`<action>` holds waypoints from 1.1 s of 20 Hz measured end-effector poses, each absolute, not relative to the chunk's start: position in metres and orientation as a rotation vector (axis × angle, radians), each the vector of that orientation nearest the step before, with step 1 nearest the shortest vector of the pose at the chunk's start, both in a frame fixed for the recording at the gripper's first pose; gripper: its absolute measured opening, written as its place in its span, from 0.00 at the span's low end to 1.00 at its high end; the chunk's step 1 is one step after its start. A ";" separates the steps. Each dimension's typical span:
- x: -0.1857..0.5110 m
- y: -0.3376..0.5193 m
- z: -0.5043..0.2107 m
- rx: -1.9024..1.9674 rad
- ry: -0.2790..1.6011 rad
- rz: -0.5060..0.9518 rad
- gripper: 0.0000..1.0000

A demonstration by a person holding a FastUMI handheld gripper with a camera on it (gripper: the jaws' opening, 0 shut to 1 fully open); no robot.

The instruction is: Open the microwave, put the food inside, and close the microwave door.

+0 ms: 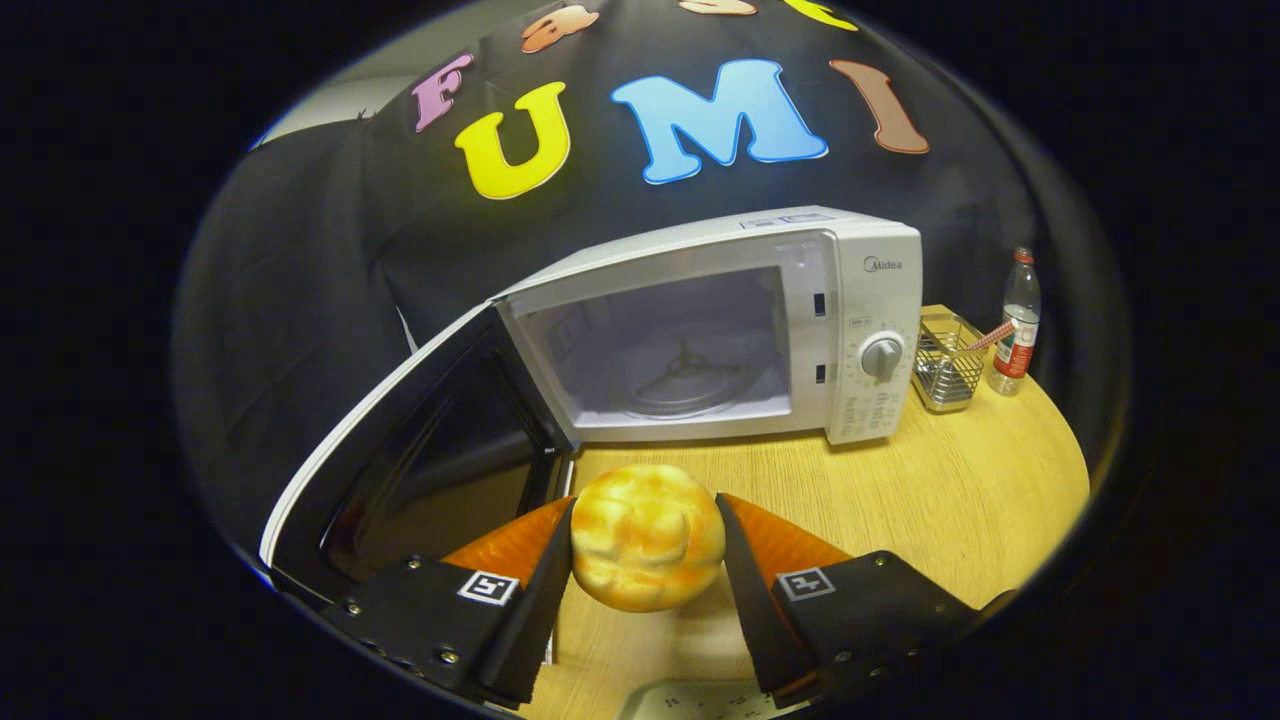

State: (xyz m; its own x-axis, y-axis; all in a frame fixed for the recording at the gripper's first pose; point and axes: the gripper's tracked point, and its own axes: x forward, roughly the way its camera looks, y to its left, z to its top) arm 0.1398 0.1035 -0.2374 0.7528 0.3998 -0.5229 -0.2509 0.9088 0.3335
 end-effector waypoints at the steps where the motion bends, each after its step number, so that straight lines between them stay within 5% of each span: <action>1: 0.150 0.107 -0.237 0.270 0.615 0.356 0.79; 22: 0.334 0.154 -0.294 0.432 0.420 0.251 0.83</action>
State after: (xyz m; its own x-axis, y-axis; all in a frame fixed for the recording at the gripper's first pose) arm 0.3338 0.1544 -0.2938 0.8846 0.3208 -0.3385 -0.1458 0.8797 0.4527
